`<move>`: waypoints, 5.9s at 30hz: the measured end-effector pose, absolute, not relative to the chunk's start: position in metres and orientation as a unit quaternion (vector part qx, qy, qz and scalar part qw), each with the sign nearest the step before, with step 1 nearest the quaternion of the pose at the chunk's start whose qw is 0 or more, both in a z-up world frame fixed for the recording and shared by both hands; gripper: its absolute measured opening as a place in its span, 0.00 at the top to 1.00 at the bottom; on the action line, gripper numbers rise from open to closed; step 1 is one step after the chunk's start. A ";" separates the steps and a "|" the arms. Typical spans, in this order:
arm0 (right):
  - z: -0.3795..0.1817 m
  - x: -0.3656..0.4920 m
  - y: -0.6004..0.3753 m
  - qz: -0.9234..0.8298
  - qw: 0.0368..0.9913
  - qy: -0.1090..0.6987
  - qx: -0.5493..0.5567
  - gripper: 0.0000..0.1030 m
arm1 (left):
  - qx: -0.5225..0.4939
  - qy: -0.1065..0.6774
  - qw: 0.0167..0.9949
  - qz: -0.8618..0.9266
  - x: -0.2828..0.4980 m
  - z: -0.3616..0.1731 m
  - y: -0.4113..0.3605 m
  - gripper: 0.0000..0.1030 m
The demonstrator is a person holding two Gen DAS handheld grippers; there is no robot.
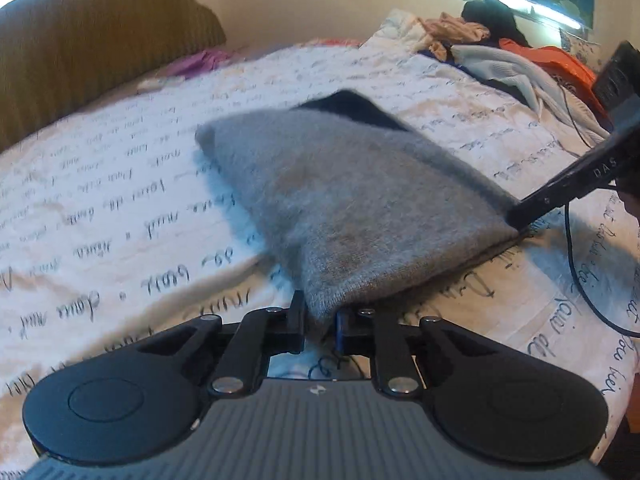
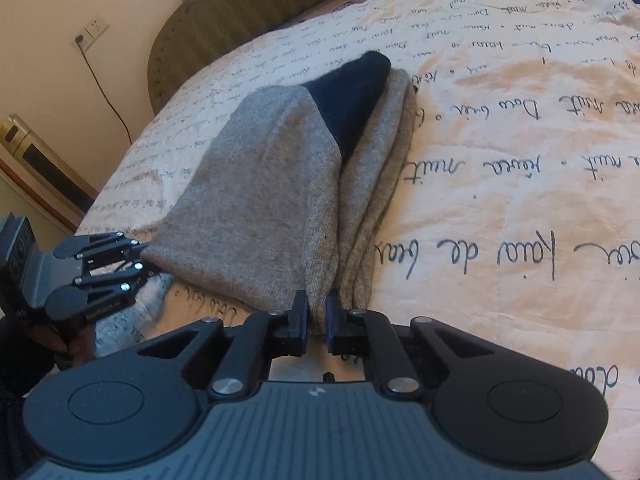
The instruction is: Fold small clothes
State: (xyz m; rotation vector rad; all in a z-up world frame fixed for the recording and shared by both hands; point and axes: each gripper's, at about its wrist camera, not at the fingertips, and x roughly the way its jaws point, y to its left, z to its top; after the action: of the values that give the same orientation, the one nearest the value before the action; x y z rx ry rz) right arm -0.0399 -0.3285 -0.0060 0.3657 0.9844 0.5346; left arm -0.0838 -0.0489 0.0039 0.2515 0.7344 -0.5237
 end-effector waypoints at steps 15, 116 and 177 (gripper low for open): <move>0.043 0.044 -0.373 0.272 0.848 0.320 0.323 0.39 | -0.065 0.270 0.928 -0.248 -0.025 0.072 0.000 0.17; -0.002 0.032 -0.225 0.389 0.758 0.460 0.250 0.86 | -0.192 0.470 0.828 -0.240 -0.004 0.031 0.118 0.88; 0.072 -0.054 -0.325 0.082 0.929 0.327 0.150 0.57 | 0.077 0.344 0.924 -0.148 -0.034 0.028 0.015 0.16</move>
State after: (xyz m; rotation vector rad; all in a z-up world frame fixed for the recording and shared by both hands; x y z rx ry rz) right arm -0.0539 -0.3254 0.0722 0.3071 0.6705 0.1677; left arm -0.0343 0.0145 0.0281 0.1586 0.7058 -0.3035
